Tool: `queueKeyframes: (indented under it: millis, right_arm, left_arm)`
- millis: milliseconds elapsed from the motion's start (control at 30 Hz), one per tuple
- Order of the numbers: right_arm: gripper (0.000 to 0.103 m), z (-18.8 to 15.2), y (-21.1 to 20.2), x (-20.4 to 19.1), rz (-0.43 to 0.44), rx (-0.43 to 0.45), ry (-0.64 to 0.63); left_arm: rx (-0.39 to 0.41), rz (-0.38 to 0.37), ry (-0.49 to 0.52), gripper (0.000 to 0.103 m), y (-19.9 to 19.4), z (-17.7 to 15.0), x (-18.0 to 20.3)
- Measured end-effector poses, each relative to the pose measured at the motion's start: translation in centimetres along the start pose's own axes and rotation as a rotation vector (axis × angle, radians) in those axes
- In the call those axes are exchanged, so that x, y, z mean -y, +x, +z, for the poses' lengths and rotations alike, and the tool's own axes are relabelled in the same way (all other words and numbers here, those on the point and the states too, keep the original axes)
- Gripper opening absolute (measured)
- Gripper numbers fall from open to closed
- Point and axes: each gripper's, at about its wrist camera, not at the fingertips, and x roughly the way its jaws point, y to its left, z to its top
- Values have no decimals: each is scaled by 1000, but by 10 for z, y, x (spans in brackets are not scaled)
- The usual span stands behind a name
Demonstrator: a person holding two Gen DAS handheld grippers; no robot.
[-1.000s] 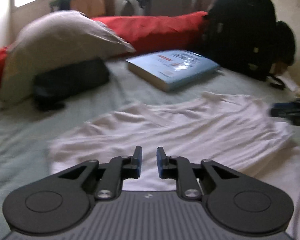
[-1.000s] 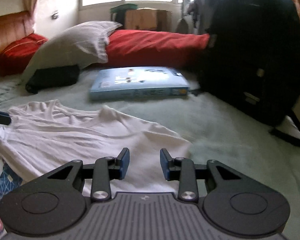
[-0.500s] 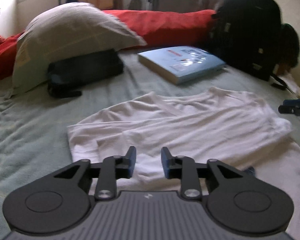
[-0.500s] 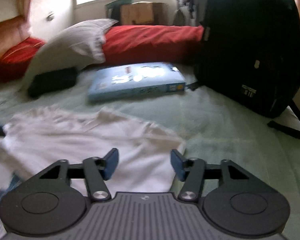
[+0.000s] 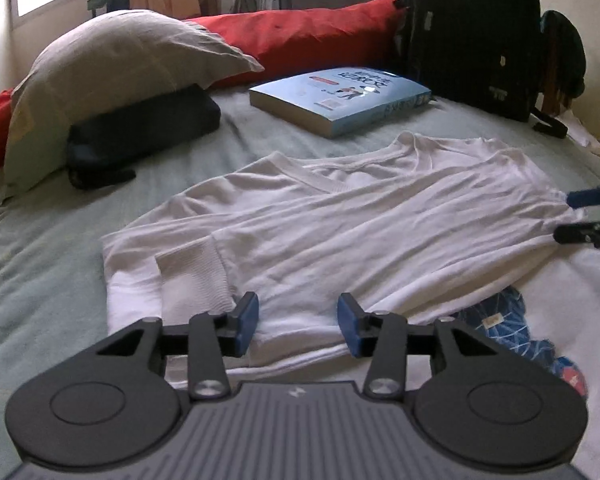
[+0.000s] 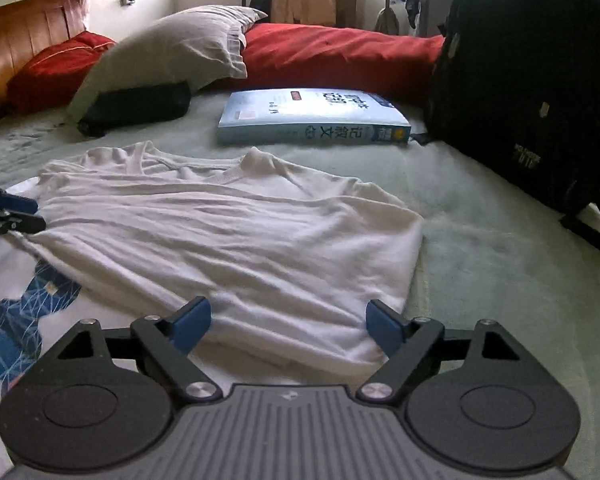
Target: Fold clothes
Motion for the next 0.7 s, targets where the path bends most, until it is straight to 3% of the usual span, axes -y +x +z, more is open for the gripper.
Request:
queueKeyframes:
  millis: [133,200,267,367,500,700]
  right_arm:
    - [88,9,-44,-9,6,42,-43]
    - [91,11,-70,-15,24,60,-58]
    - [95,12,-95,-21,41,67,-67]
    - [100,2,-126,-35,90,78,-100]
    - [101,-32,-140,-66,111,59,-164]
    - [101,-75,-134,-111,167,26,-183]
  left_arm:
    - [19,-5,70,54,-38,-9,17]
    - [28,-7,105,67,-57,-13,25]
    - [38,-9,140,73,-76,-17,34]
    - [52,-12,193,77,-104,-24,46]
    - [65,-21,259,81,-139,-38,65]
    - [11,-67,261,81,-142,-98,101]
